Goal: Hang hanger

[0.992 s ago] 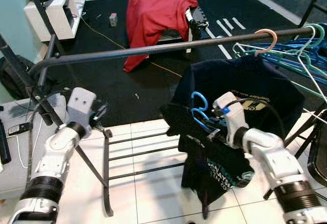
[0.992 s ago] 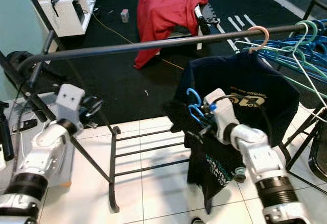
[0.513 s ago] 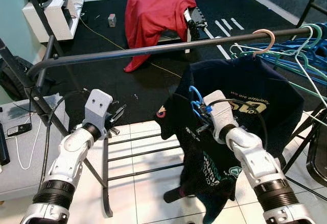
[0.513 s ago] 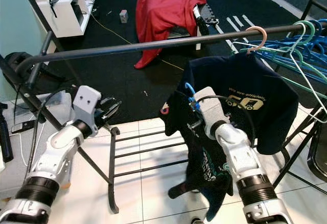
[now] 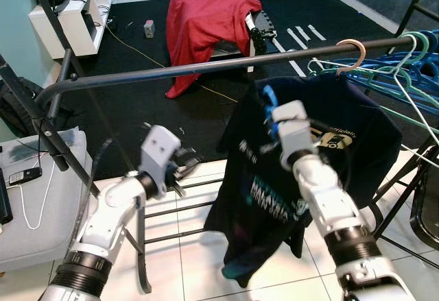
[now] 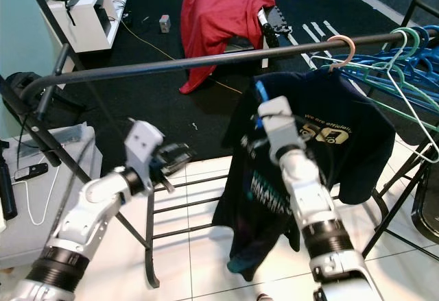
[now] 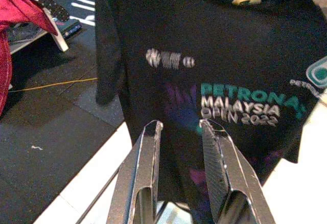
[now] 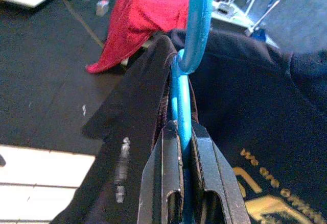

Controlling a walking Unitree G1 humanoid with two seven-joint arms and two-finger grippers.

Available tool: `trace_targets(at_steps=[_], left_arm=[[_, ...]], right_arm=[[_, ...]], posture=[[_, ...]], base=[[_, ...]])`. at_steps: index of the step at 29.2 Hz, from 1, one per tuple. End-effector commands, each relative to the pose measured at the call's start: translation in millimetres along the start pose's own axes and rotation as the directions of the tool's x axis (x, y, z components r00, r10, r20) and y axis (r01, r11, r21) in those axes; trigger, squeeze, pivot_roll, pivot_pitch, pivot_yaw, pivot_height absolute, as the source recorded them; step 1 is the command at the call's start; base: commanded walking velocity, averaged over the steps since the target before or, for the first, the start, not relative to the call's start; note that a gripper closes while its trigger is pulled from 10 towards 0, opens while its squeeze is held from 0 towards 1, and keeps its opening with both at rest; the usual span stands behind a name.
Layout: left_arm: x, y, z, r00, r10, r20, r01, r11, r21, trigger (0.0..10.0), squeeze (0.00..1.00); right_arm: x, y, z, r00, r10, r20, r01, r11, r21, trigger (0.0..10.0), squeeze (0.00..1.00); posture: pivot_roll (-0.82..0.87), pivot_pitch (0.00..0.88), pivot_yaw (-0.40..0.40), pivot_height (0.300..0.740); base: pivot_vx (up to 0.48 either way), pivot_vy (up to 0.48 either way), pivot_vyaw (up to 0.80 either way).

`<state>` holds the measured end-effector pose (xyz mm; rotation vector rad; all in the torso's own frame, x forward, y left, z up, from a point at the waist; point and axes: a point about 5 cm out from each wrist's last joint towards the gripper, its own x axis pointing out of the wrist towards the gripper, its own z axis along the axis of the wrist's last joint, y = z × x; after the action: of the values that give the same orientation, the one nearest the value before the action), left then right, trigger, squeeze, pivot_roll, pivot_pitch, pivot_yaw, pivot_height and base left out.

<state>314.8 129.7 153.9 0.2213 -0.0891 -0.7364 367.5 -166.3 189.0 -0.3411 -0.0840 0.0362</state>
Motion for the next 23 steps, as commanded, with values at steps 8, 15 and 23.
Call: trace_targets(at_steps=[8,15,23], left_arm=[[-4.9,2.1,-3.9,0.997,0.048,-0.058,-0.047,0.999,0.02,10.0,0.0],[-10.8,22.6,15.7,0.986,0.153,0.066,-0.16,0.982,0.102,10.0,0.0],[-24.3,29.4,27.4,0.985,0.052,0.166,-0.056,0.998,0.02,10.0,0.0]], right_arm=[[8.2,3.1,7.0,0.999,-0.027,0.018,0.026,0.999,0.039,0.0,0.0],[-8.5,37.2,1.1,0.897,0.429,0.103,-0.441,0.883,0.163,0.0,0.0],[-60.8,37.2,-10.4,0.577,0.793,0.196,-0.817,0.561,0.134,0.0,0.0]], posture=[[-0.09,0.121,0.021,0.74],[-0.09,0.123,0.02,0.74],[-0.09,0.126,0.02,0.74]], base=[[0.0,0.0,0.0],[0.0,0.0,0.0],[0.0,0.0,0.0]])
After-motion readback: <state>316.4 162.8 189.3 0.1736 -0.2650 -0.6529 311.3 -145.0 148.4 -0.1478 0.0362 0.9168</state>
